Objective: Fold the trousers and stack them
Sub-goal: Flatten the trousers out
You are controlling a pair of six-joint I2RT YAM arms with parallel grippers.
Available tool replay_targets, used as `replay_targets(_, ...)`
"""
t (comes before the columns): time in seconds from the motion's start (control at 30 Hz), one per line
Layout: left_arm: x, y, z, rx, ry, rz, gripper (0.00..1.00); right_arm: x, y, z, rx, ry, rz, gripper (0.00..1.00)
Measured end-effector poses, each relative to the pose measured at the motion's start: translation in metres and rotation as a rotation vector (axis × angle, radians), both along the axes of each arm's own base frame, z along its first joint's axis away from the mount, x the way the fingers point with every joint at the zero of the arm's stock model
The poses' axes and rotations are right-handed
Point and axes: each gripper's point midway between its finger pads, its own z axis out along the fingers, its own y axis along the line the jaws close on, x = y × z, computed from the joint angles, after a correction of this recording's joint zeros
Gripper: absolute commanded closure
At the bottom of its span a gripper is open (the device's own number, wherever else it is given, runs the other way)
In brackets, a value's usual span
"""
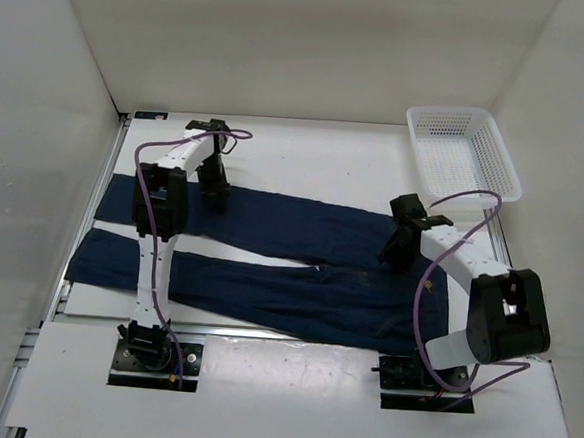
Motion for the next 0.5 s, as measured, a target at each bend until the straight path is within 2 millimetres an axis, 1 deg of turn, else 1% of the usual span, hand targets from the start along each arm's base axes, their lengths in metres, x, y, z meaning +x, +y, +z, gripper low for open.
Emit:
replay_targets(0.1, 0.007, -0.019, 0.0, -0.018, -0.013, -0.036, 0.61, -0.001, -0.011, 0.011, 0.0, -0.027, -0.042, 0.59)
replay_targets(0.17, 0.012, -0.032, 0.001, -0.03, -0.023, -0.065, 0.61, -0.002, -0.017, 0.018, -0.011, -0.043, -0.06, 0.56)
replay_targets(0.2, 0.014, -0.039, 0.002, -0.037, -0.03, -0.08, 0.53, -0.002, -0.019, 0.022, -0.018, -0.055, -0.062, 0.52)
replay_targets(0.27, 0.017, -0.054, 0.006, -0.052, -0.046, -0.117, 0.46, -0.003, -0.021, 0.03, -0.031, -0.083, -0.049, 0.43)
replay_targets(0.3, 0.018, -0.059, 0.009, -0.057, -0.055, -0.127, 0.3, -0.002, -0.02, 0.034, -0.037, -0.099, -0.029, 0.36)
replay_targets(0.33, 0.019, -0.063, 0.013, -0.059, -0.067, -0.143, 0.13, -0.001, -0.015, 0.04, -0.04, -0.122, 0.012, 0.25)
replay_targets(0.4, 0.018, -0.07, 0.022, -0.061, -0.088, -0.17, 0.11, 0.005, -0.004, 0.05, -0.037, -0.158, 0.082, 0.19)
replay_targets(0.47, 0.019, -0.071, 0.036, -0.065, -0.122, -0.18, 0.11, 0.018, 0.014, 0.06, -0.026, -0.198, 0.165, 0.16)
replay_targets(0.5, 0.019, -0.069, 0.044, -0.065, -0.141, -0.182, 0.12, 0.027, 0.026, 0.063, -0.02, -0.214, 0.211, 0.16)
